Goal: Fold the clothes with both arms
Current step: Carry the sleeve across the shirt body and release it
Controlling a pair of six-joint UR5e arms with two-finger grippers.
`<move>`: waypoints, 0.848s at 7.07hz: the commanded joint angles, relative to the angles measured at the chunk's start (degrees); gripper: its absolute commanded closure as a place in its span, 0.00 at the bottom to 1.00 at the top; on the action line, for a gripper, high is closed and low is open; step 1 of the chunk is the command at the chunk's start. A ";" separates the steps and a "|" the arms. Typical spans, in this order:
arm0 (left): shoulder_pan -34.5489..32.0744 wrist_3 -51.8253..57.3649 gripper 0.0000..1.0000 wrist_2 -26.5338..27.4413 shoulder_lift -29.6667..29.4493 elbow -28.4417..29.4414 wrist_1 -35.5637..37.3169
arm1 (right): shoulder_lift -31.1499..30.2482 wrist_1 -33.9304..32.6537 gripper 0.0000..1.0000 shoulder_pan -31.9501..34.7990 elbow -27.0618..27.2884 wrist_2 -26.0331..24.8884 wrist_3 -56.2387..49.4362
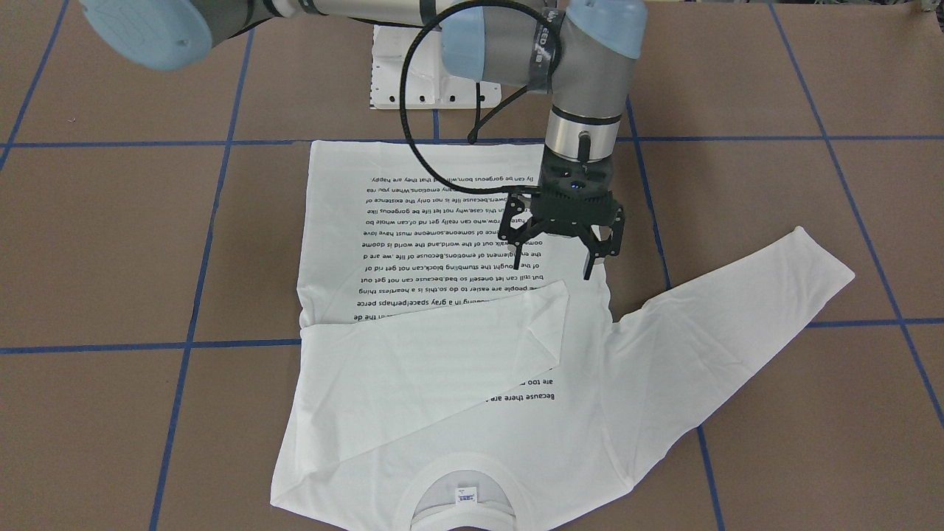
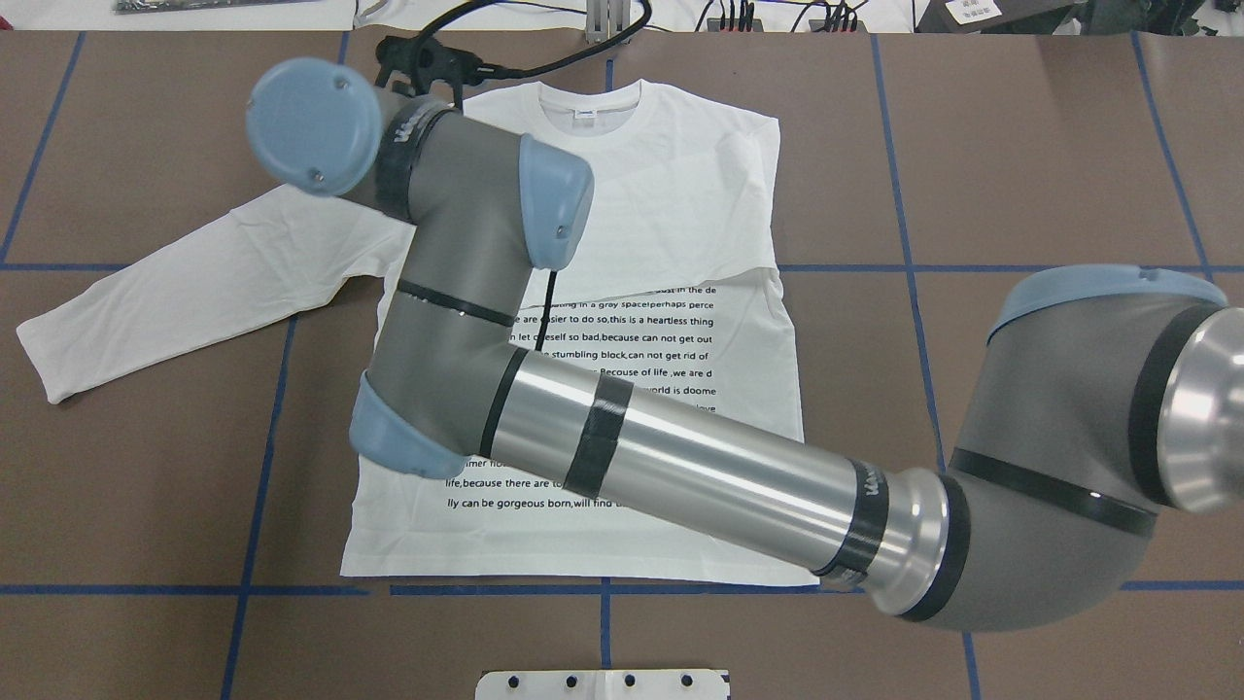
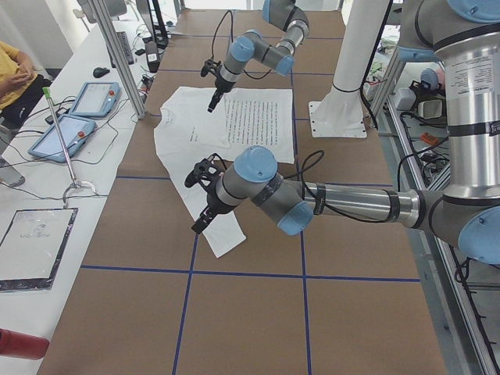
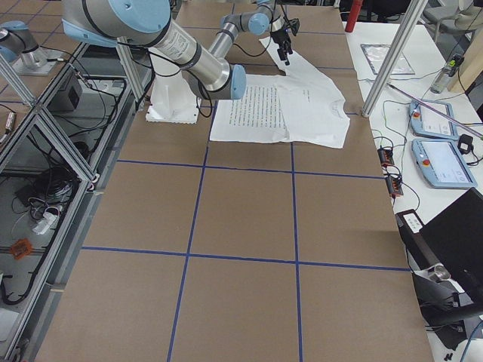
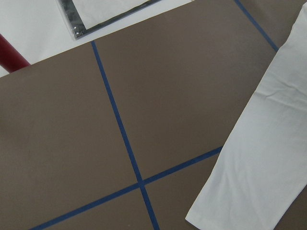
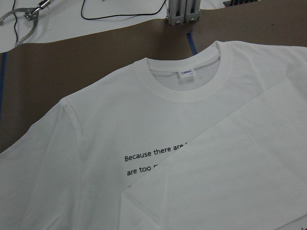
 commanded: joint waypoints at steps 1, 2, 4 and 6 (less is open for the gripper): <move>3.67 -4.18 0.00 0.03 -1.30 0.14 -4.09 | -10.75 -2.61 0.00 8.09 14.76 10.66 -6.13; 5.61 -5.16 0.00 0.37 -0.79 0.67 -4.10 | -17.51 -5.31 0.00 11.17 23.45 14.36 -11.48; 11.50 -10.16 0.00 2.82 2.98 1.90 -6.71 | -32.01 -9.11 0.00 19.68 38.41 23.06 -24.83; 16.33 -15.77 0.00 6.95 3.70 7.75 -16.17 | -42.84 -9.20 0.00 27.59 45.22 28.87 -38.89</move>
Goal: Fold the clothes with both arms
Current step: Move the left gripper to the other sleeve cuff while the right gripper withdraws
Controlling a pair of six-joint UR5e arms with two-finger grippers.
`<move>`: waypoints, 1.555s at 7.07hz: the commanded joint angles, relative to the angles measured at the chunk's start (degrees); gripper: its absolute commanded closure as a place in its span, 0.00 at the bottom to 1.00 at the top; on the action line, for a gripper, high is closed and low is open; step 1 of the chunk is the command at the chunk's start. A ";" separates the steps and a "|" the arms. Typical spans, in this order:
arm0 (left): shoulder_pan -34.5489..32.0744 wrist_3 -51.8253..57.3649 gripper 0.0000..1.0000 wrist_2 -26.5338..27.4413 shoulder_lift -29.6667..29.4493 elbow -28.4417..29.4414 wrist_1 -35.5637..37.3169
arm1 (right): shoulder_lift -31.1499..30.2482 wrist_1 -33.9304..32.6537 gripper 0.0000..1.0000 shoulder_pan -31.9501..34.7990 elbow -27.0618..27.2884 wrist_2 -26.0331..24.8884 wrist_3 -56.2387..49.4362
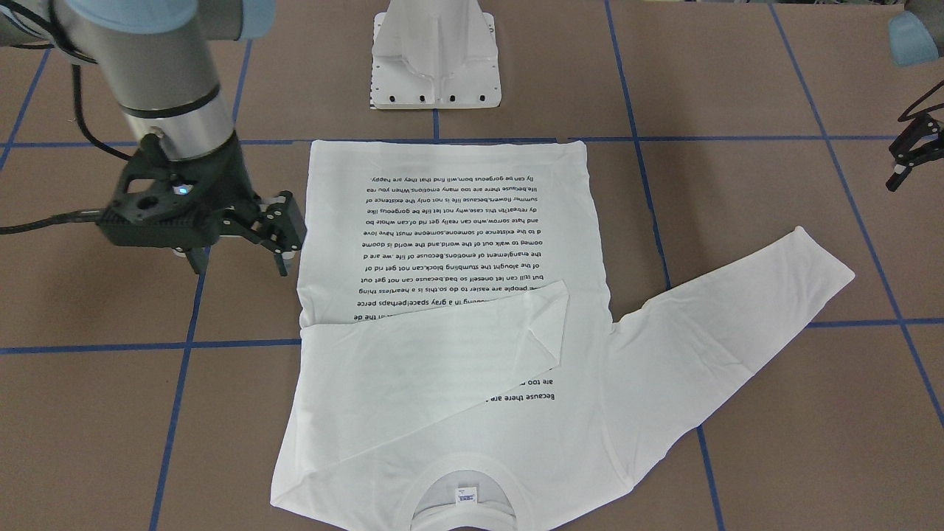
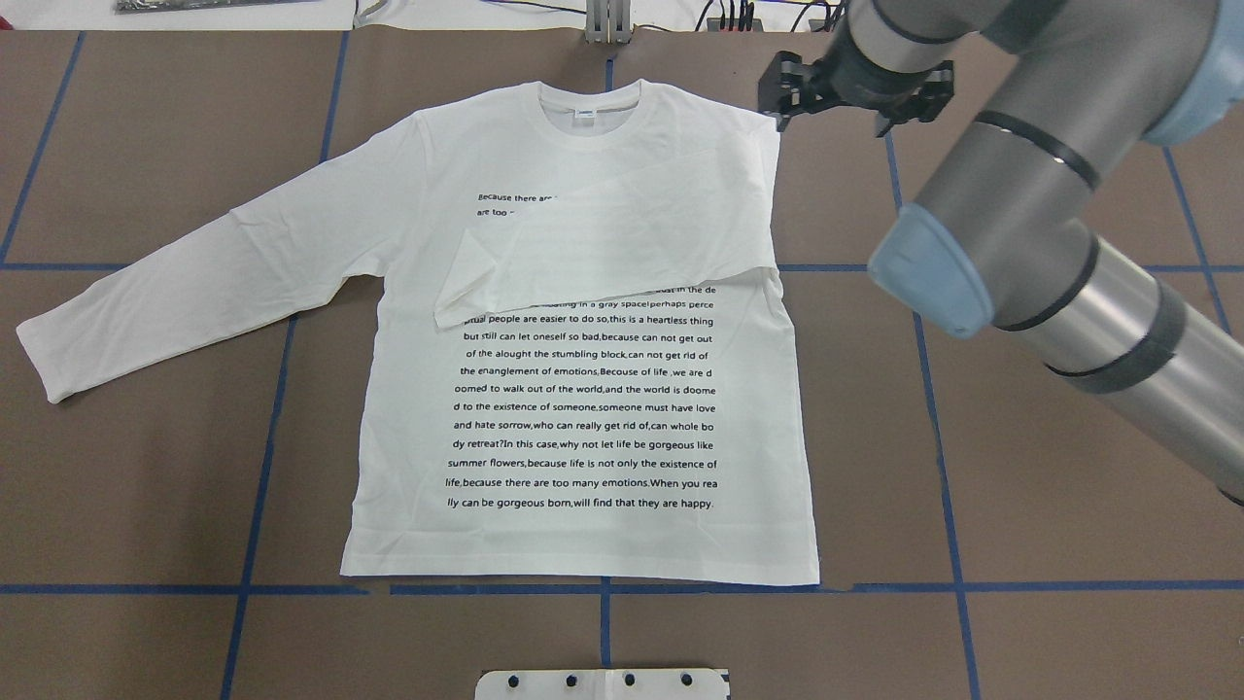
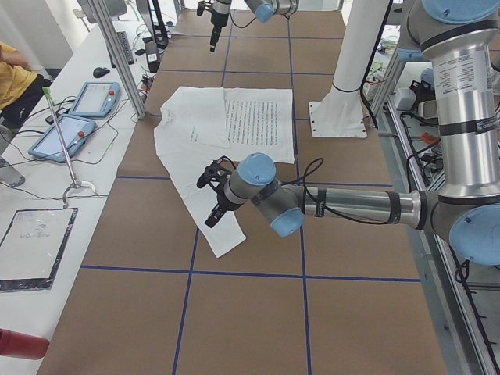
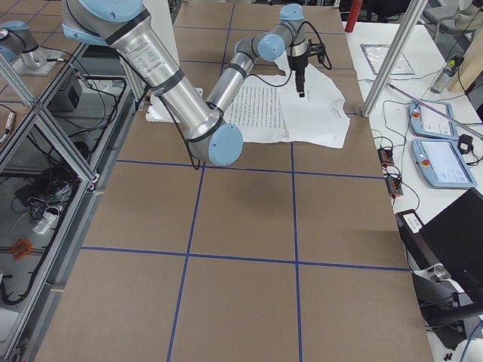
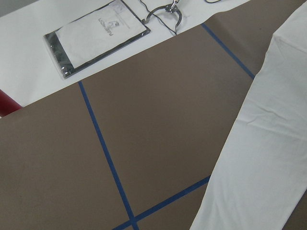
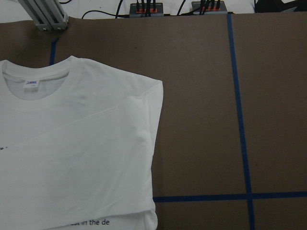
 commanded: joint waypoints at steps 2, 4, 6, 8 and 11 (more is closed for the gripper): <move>10.10 -11.21 0.00 9.62 0.59 9.67 -15.15 | -14.99 0.36 0.00 13.82 6.39 11.46 -22.92; 18.79 -15.01 0.00 17.01 0.51 11.35 -15.88 | -19.15 0.45 0.00 17.11 7.88 13.35 -27.38; 23.83 -15.11 0.00 18.44 0.51 11.80 -17.03 | -19.60 0.45 0.00 17.12 8.77 13.43 -27.29; 26.73 -15.11 0.19 19.93 0.42 12.77 -17.20 | -19.96 0.45 0.00 17.12 8.86 13.43 -27.29; 27.01 -14.93 0.26 20.03 -0.02 14.09 -17.29 | -19.87 0.45 0.00 17.12 8.95 13.35 -27.29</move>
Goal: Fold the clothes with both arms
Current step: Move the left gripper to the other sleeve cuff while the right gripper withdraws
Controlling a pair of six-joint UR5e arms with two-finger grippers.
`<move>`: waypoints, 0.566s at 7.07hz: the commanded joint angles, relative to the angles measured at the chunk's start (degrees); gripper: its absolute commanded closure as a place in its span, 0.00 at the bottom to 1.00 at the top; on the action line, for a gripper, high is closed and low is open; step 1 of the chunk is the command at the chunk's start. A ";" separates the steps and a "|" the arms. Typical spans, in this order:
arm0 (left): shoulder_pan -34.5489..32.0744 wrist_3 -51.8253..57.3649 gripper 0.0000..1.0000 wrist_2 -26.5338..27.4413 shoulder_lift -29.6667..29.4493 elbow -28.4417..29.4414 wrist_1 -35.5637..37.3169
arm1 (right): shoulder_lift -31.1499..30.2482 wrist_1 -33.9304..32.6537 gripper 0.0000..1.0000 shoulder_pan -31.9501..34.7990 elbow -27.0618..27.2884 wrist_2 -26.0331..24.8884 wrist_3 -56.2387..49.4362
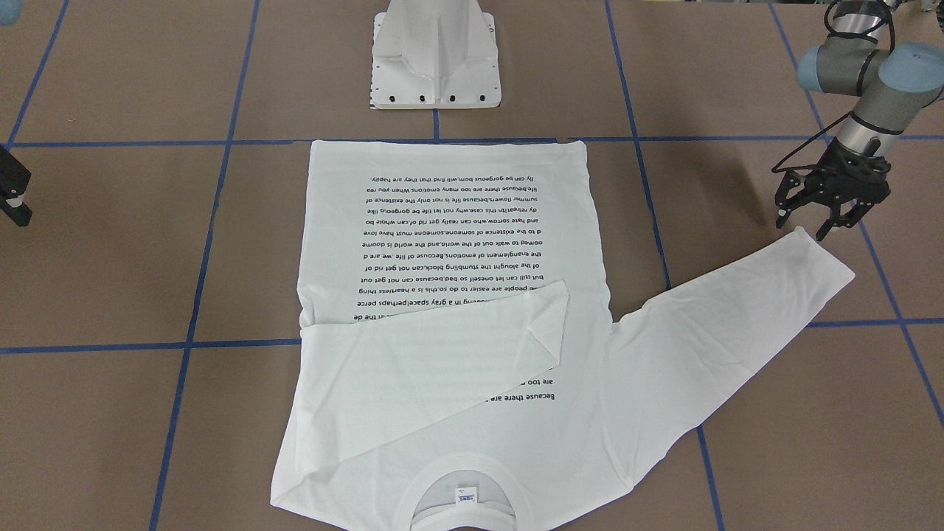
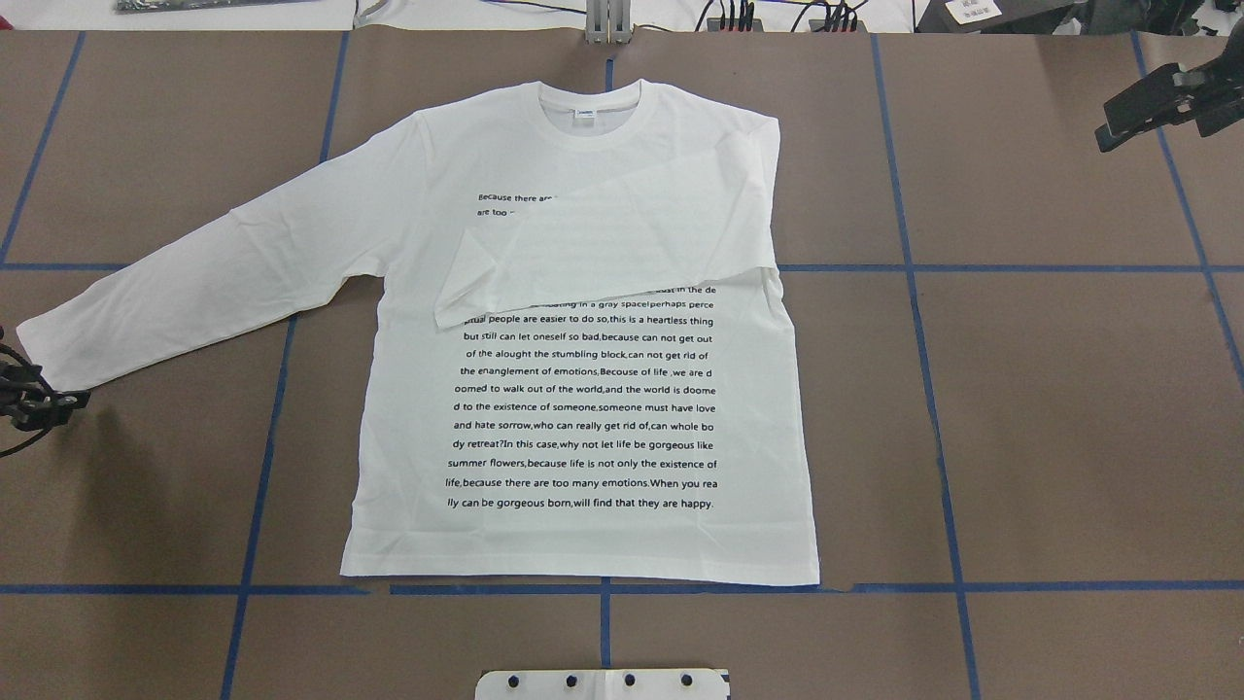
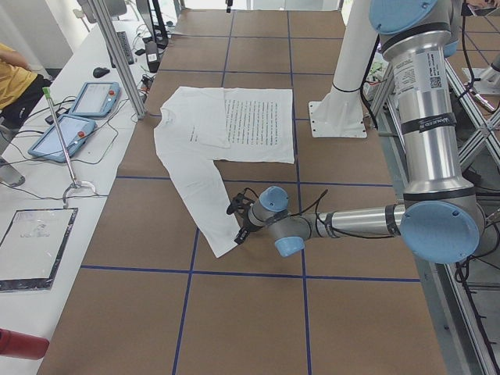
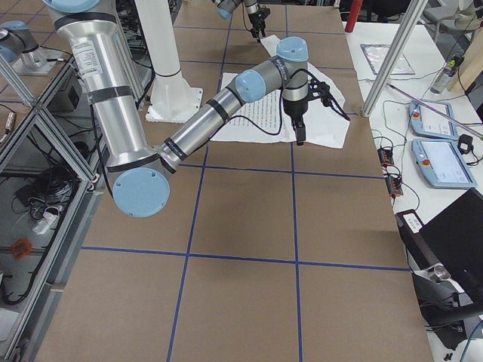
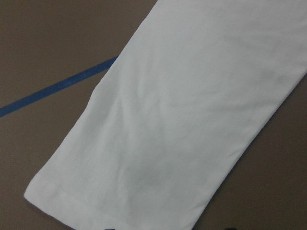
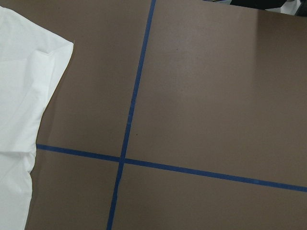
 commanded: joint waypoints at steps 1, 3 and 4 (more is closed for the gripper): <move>0.22 0.12 0.26 -0.02 -0.43 0.54 -0.02 | 0.09 0.00 0.00 0.01 -0.05 -0.12 0.00; 0.31 0.13 0.56 -0.02 -0.43 0.80 -0.02 | 0.00 0.00 0.00 0.01 -0.14 -0.21 0.00; 0.31 0.13 0.78 -0.02 -0.43 1.33 -0.19 | 0.09 0.00 0.00 -0.08 -0.05 -0.03 0.26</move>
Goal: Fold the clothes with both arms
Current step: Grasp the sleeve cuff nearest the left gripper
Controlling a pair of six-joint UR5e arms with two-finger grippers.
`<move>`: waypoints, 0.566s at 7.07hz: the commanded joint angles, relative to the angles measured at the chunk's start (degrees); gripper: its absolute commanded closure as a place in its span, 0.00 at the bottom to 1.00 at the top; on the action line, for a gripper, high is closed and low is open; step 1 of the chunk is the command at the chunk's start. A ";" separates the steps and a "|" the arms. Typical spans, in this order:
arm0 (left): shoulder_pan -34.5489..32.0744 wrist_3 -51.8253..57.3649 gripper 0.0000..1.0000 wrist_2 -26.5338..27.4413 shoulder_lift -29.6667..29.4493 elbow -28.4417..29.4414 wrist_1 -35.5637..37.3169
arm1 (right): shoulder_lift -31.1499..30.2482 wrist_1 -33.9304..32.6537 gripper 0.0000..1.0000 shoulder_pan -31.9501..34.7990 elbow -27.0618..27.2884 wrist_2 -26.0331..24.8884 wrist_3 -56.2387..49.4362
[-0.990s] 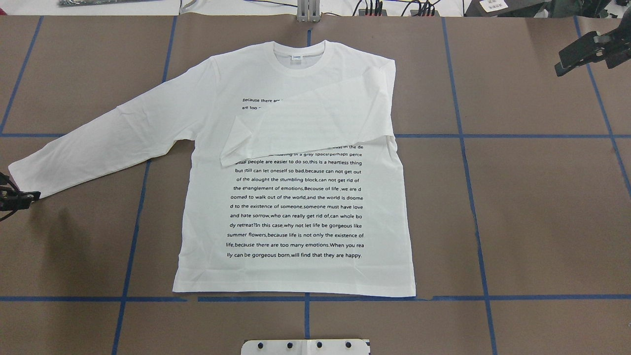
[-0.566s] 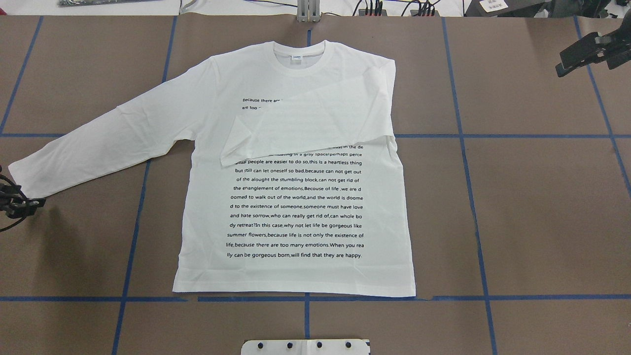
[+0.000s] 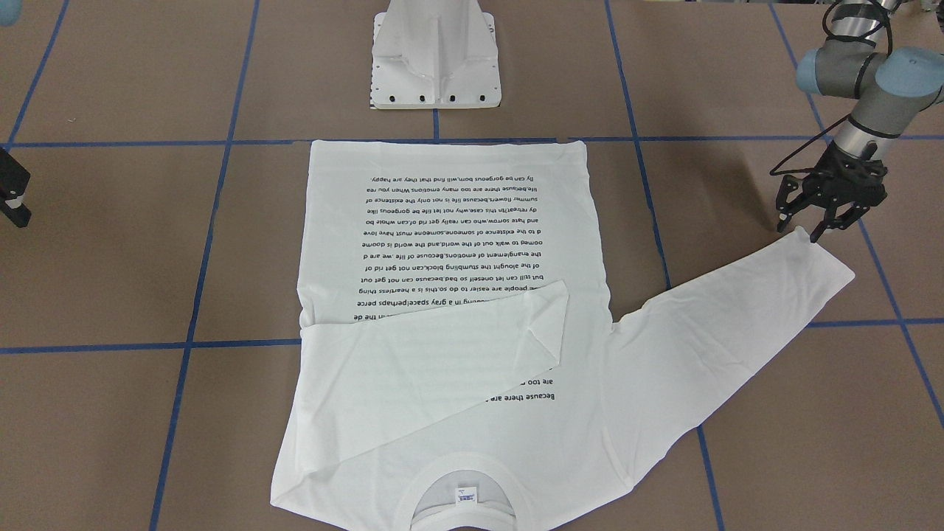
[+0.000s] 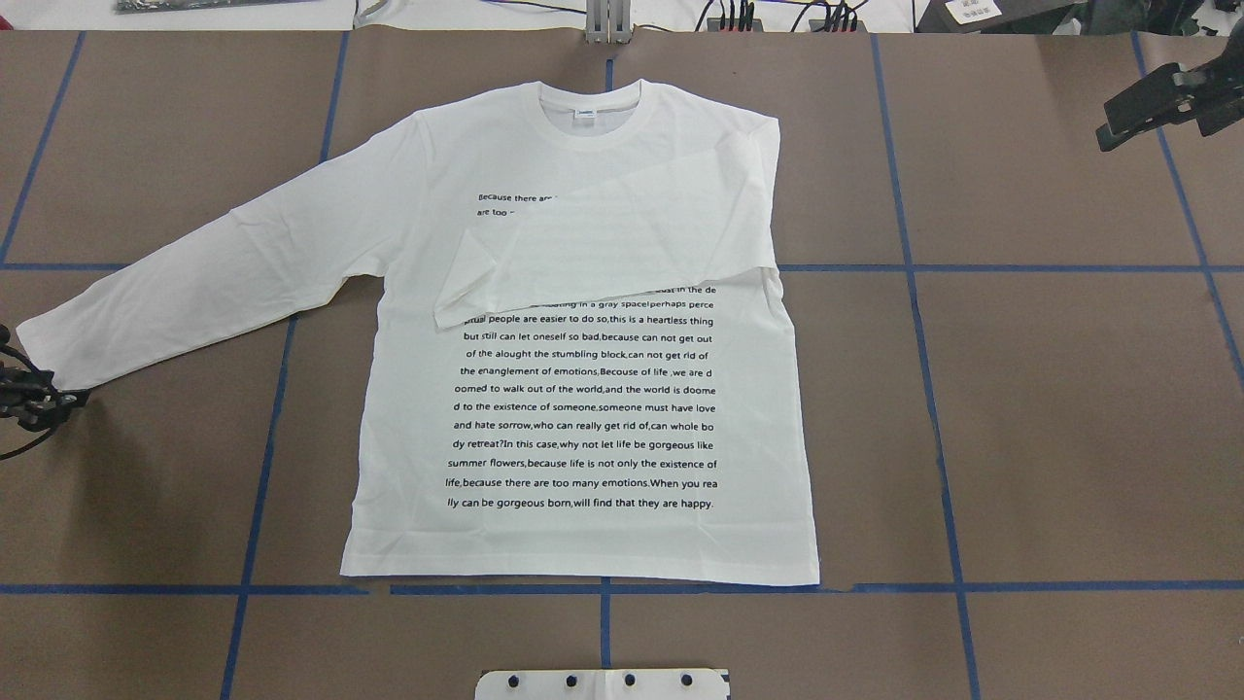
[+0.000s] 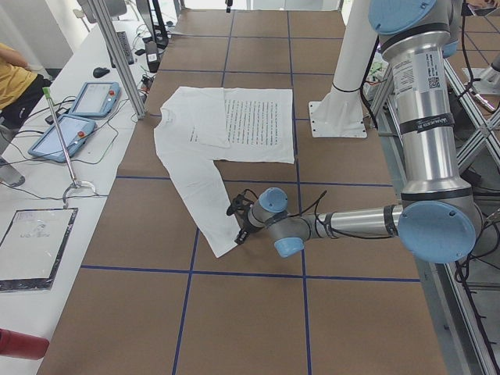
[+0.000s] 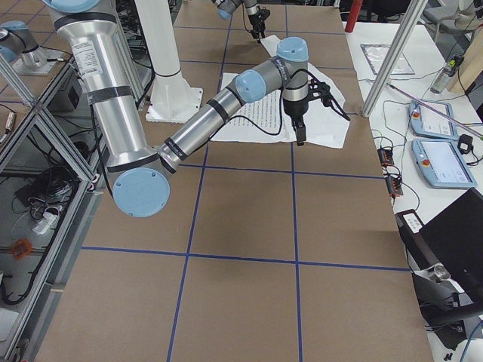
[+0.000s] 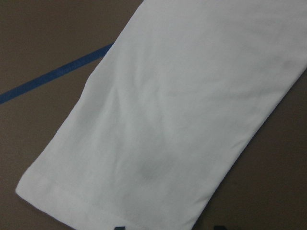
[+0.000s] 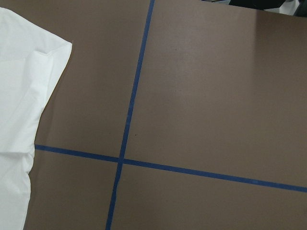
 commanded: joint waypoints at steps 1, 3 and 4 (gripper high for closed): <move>0.02 0.01 0.88 -0.02 -0.01 0.43 -0.13 | 0.06 0.00 0.00 -0.08 -0.03 0.04 0.21; -0.06 0.27 1.00 -0.11 -0.01 -0.26 -0.39 | 0.24 0.00 0.00 -0.08 -0.03 0.13 0.21; -0.24 0.36 1.00 -0.72 -0.19 -1.84 -0.83 | 0.24 0.00 0.00 -0.08 -0.03 0.13 0.21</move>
